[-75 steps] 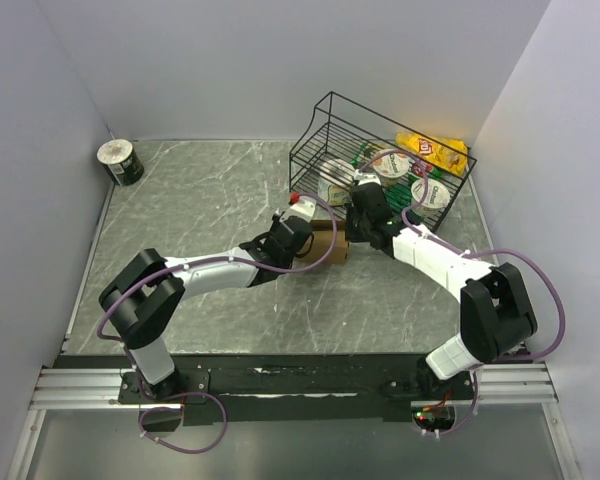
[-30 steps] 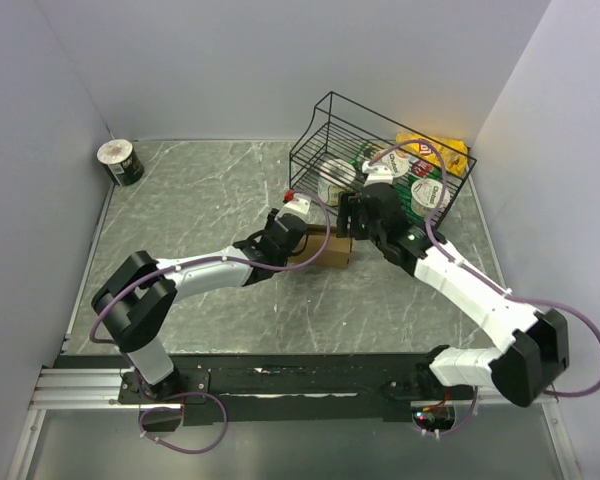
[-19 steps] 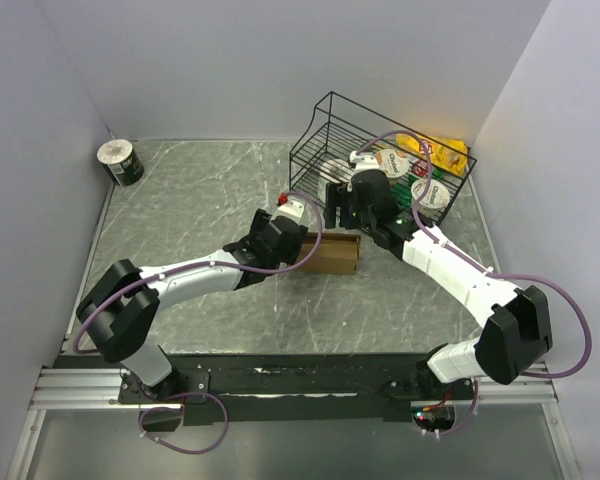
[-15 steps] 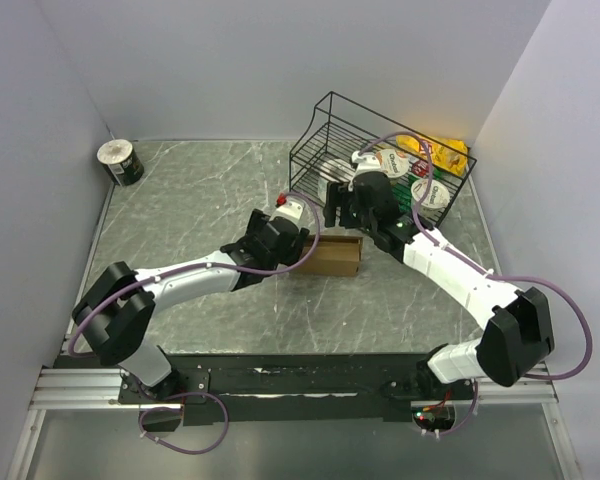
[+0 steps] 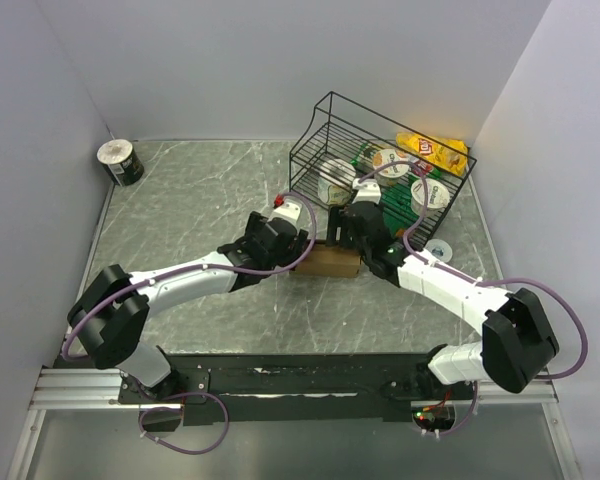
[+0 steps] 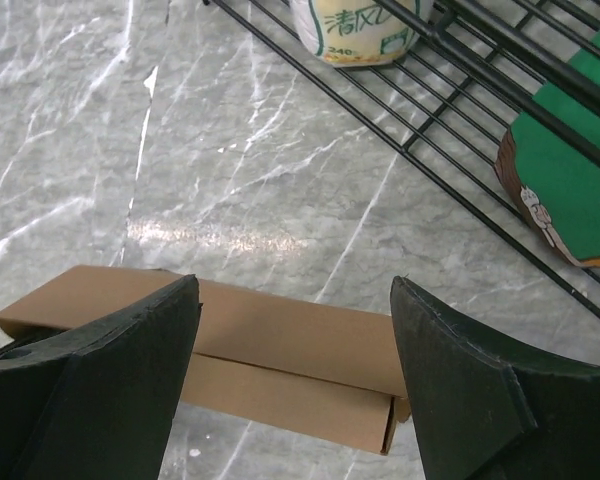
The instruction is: Fold the paper box
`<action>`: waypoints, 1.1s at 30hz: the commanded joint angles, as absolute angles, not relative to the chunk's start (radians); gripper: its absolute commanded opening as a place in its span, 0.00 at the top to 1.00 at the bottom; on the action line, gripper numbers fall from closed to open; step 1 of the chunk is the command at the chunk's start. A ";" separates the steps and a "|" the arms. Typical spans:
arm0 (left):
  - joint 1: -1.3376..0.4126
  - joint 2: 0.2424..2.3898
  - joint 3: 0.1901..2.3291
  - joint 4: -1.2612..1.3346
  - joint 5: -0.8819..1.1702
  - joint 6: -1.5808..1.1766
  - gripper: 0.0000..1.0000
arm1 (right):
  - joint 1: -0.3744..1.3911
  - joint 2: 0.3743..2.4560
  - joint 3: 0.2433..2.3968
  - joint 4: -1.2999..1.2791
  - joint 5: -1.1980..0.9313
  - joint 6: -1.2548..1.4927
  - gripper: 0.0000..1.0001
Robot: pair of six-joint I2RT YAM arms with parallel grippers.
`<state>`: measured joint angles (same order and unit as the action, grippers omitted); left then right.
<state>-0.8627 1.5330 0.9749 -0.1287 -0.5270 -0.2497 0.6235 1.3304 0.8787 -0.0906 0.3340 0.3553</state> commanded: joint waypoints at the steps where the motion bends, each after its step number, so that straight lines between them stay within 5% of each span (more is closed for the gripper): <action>1: -0.867 1.514 1.014 -0.221 -0.494 -0.285 0.04 | 0.650 1.321 0.848 -0.009 0.445 0.400 0.16; 19: -0.825 1.454 1.037 -0.227 -0.310 -0.344 0.04 | 0.713 1.379 0.793 -0.038 0.560 0.482 0.14; 33: -0.572 1.282 0.917 0.046 0.235 -0.523 0.04 | 0.778 1.384 0.746 -0.101 0.641 0.528 0.14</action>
